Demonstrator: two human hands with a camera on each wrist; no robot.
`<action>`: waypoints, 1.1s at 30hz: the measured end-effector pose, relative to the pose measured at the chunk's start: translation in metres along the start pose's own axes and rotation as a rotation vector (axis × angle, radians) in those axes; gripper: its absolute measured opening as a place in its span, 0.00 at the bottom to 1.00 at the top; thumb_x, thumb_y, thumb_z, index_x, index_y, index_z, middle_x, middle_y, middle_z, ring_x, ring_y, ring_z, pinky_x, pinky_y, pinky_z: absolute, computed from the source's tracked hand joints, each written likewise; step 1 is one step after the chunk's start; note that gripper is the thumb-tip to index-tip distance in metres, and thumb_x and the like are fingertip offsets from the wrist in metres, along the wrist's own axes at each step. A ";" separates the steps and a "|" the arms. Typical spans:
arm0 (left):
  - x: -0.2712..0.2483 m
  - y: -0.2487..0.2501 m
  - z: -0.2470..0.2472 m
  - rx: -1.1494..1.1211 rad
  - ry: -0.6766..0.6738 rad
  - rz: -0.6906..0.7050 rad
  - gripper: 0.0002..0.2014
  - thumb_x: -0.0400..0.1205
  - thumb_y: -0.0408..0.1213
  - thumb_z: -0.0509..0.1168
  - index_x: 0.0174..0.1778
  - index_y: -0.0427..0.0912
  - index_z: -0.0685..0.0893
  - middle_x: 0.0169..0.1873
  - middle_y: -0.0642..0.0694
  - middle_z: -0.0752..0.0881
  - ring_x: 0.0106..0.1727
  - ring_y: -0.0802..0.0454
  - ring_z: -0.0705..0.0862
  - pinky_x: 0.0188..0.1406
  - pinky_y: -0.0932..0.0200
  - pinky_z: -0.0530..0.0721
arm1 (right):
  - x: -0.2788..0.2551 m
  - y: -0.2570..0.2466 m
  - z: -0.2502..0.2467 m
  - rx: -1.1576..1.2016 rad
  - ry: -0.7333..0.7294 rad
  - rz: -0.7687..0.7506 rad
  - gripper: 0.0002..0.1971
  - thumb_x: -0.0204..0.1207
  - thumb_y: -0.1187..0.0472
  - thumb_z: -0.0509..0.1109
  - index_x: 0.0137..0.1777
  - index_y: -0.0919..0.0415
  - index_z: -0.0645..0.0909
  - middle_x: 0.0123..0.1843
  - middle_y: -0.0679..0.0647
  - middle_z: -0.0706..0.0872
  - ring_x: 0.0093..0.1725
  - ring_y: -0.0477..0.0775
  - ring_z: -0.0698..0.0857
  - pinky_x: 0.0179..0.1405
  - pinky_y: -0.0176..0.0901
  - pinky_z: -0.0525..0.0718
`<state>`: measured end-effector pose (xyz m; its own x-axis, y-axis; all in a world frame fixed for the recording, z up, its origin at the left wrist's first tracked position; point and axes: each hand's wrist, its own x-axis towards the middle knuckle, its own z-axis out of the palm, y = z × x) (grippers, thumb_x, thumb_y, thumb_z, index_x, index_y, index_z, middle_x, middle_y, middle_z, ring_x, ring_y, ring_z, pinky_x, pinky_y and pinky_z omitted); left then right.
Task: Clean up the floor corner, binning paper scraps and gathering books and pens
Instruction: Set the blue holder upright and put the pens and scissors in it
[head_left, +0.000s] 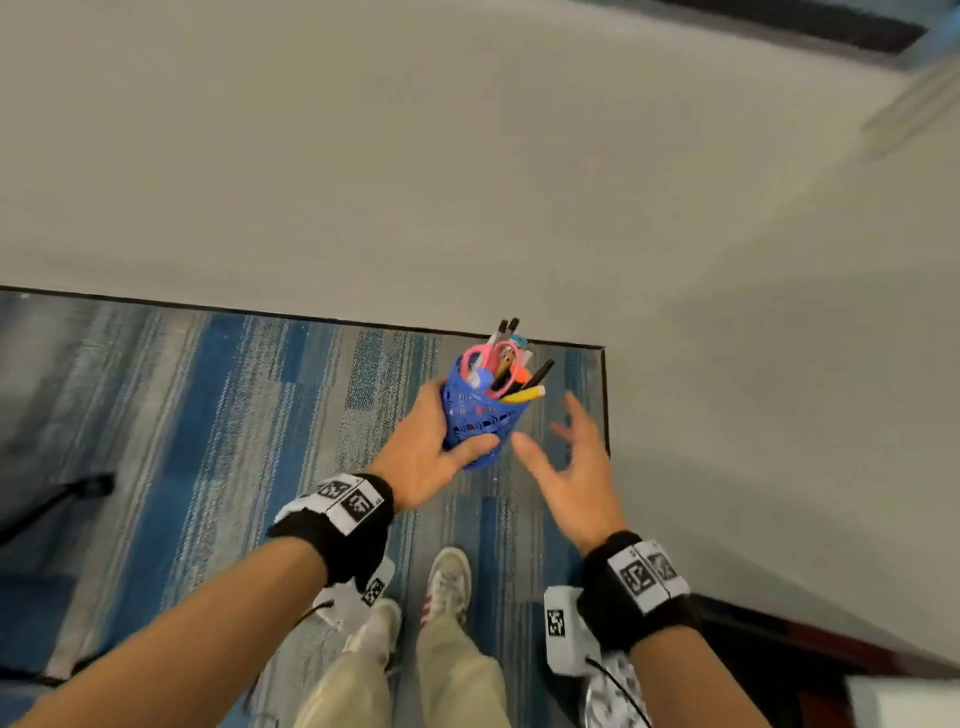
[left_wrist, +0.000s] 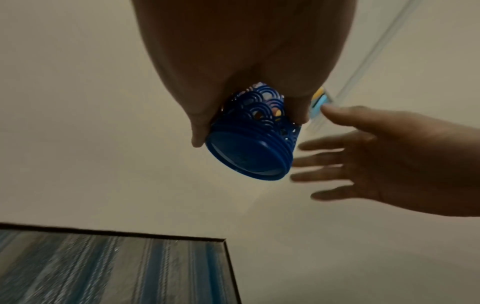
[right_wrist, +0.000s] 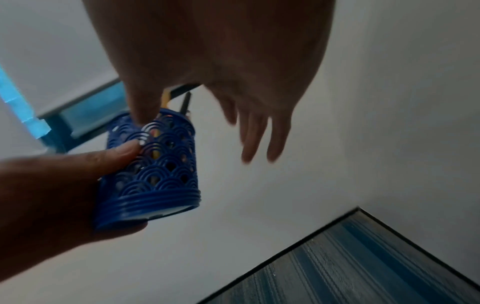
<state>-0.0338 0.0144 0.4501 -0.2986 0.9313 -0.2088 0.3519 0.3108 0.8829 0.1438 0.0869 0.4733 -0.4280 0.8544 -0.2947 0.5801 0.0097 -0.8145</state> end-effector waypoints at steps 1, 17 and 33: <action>-0.013 0.016 -0.004 0.001 -0.025 0.023 0.38 0.76 0.49 0.73 0.76 0.39 0.61 0.64 0.52 0.74 0.63 0.56 0.78 0.61 0.65 0.76 | -0.016 -0.010 -0.007 0.072 -0.048 0.054 0.43 0.70 0.39 0.73 0.82 0.47 0.58 0.81 0.45 0.68 0.72 0.41 0.75 0.75 0.51 0.74; -0.152 0.175 0.058 0.180 -0.429 0.470 0.34 0.57 0.69 0.72 0.50 0.49 0.74 0.46 0.51 0.75 0.47 0.55 0.76 0.46 0.71 0.73 | -0.269 -0.038 -0.112 0.254 0.342 0.070 0.27 0.65 0.56 0.83 0.63 0.52 0.79 0.55 0.50 0.90 0.55 0.46 0.89 0.60 0.54 0.86; -0.255 0.338 0.398 0.364 -0.829 0.715 0.37 0.58 0.66 0.74 0.62 0.61 0.71 0.53 0.62 0.83 0.52 0.60 0.83 0.51 0.52 0.83 | -0.486 0.141 -0.332 0.160 0.827 0.281 0.26 0.65 0.56 0.82 0.55 0.34 0.74 0.51 0.37 0.86 0.36 0.36 0.84 0.35 0.26 0.79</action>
<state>0.5140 -0.0422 0.6346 0.6993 0.7137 -0.0407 0.4808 -0.4275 0.7656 0.6638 -0.1546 0.6674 0.3890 0.9169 -0.0894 0.4577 -0.2766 -0.8450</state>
